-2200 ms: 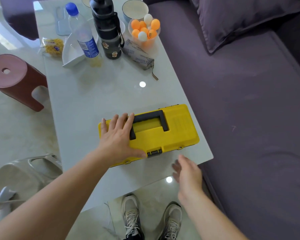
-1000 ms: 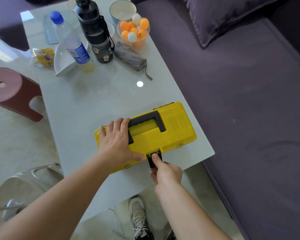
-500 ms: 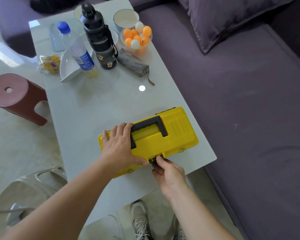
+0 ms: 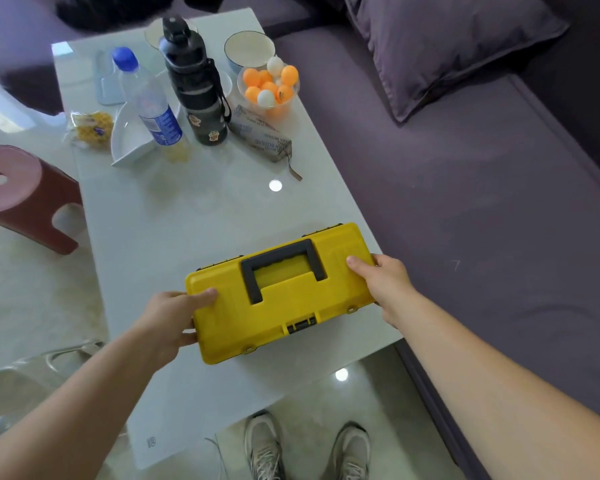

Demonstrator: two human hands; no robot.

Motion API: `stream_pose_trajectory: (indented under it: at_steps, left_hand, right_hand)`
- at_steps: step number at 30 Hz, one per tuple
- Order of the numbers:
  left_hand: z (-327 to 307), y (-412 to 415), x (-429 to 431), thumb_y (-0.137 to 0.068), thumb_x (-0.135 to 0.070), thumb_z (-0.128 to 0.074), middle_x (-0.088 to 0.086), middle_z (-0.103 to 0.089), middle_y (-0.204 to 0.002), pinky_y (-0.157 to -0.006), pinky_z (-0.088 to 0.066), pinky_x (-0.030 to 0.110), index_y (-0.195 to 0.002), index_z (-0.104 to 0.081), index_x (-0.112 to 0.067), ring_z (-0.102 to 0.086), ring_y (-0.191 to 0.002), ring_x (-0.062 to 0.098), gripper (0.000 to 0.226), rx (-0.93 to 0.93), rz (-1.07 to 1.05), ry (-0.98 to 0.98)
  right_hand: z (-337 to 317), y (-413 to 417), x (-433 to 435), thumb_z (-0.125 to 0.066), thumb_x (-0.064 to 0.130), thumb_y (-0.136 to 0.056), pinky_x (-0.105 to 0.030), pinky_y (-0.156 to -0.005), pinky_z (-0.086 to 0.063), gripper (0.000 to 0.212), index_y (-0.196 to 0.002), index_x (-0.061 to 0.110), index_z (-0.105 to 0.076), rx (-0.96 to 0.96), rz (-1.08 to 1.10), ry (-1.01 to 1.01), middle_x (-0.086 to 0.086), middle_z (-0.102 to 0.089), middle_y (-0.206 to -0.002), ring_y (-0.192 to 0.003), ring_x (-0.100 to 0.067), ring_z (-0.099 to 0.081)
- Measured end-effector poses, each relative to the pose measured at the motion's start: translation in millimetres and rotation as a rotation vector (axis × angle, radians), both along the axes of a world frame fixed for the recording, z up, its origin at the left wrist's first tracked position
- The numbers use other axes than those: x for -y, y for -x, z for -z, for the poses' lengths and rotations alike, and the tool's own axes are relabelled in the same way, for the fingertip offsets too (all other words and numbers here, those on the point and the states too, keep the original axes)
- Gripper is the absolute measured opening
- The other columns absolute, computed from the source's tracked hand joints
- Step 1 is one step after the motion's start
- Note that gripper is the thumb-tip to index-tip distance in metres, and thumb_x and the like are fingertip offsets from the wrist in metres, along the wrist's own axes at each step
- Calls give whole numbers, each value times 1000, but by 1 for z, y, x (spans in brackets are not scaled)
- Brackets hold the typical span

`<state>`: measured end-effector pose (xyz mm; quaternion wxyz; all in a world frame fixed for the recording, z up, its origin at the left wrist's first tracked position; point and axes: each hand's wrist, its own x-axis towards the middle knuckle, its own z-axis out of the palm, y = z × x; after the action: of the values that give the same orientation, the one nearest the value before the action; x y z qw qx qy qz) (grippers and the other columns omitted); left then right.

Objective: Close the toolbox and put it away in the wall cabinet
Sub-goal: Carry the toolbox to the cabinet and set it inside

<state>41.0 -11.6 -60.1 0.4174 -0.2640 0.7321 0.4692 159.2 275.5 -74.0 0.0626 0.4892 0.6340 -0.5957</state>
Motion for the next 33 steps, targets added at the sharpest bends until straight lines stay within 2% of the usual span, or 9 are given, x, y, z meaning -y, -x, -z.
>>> stream_pose_trajectory:
  at_steps: [5,8,11,14,19,23,25,28,33]
  left_hand:
    - [-4,4,2,-77,-24,-76,18,-59,-123,-81,-51,55,-133,-47,-1,-61,-103,40,66,44,43,-32]
    - [-5,4,-6,-78,-20,-76,18,-53,-134,-91,-48,56,-139,-41,-10,-56,-112,41,70,-1,106,-7]
    - [-6,11,-31,-77,-26,-75,11,-37,-148,-103,-40,48,-148,-30,-24,-42,-129,35,84,-381,408,259]
    - [-4,6,-71,-86,-40,-59,3,-42,-146,-108,-33,44,-145,-36,-29,-39,-130,30,64,-695,894,324]
    - [-3,7,-94,-93,-20,-48,7,-59,-112,-76,-49,41,-128,-49,-19,-56,-100,31,35,-848,1160,529]
    - [-16,8,-102,-80,2,-51,10,-58,-98,-59,-38,35,-110,-52,-12,-57,-87,32,34,-1020,1174,572]
    - [-26,10,-105,-74,4,-54,4,-56,-91,-55,-33,30,-109,-54,-17,-55,-81,29,41,-985,1092,420]
    - [-42,15,-114,-72,-3,-62,1,-63,-93,-57,-41,26,-120,-55,-26,-58,-78,23,54,-584,1140,194]
    - [-42,8,-142,-72,-13,-64,8,-61,-70,-53,-42,27,-92,-66,-11,-55,-64,23,20,-180,1129,77]
  right_hand:
    - [3,-1,-2,-67,40,-82,-42,-80,-44,53,-126,13,-52,0,49,6,-3,-60,-113,-99,-24,-56]
    - [3,-3,-1,-66,40,-83,-40,-79,-43,53,-127,13,-51,-19,39,1,-3,-59,-115,-100,-24,-56]
    - [3,-3,0,-64,41,-84,-38,-77,-43,51,-125,14,-52,-32,32,-4,-2,-59,-112,-96,-21,-56]
    - [3,-1,-1,-63,41,-85,-38,-78,-43,48,-123,14,-52,-30,3,-20,-3,-59,-113,-96,-22,-55]
    - [2,22,-7,-61,41,-87,-44,-85,-44,50,-126,12,-50,-22,-48,-98,-9,-57,-123,-107,-30,-54]
    - [6,28,-3,-59,44,-87,-45,-88,-45,54,-128,12,-48,-1,-94,-127,-10,-55,-128,-112,-32,-52]
    - [7,26,-2,-58,45,-87,-47,-92,-46,57,-130,11,-47,15,-92,-139,-11,-55,-129,-113,-32,-52]
    - [-2,23,0,-55,46,-88,-52,-96,-45,57,-130,9,-46,68,-130,-169,-13,-54,-129,-114,-34,-52]
    - [-22,-2,6,-54,41,-90,-46,-97,-44,56,-136,13,-39,108,-227,-218,-12,-47,-136,-118,-32,-49]
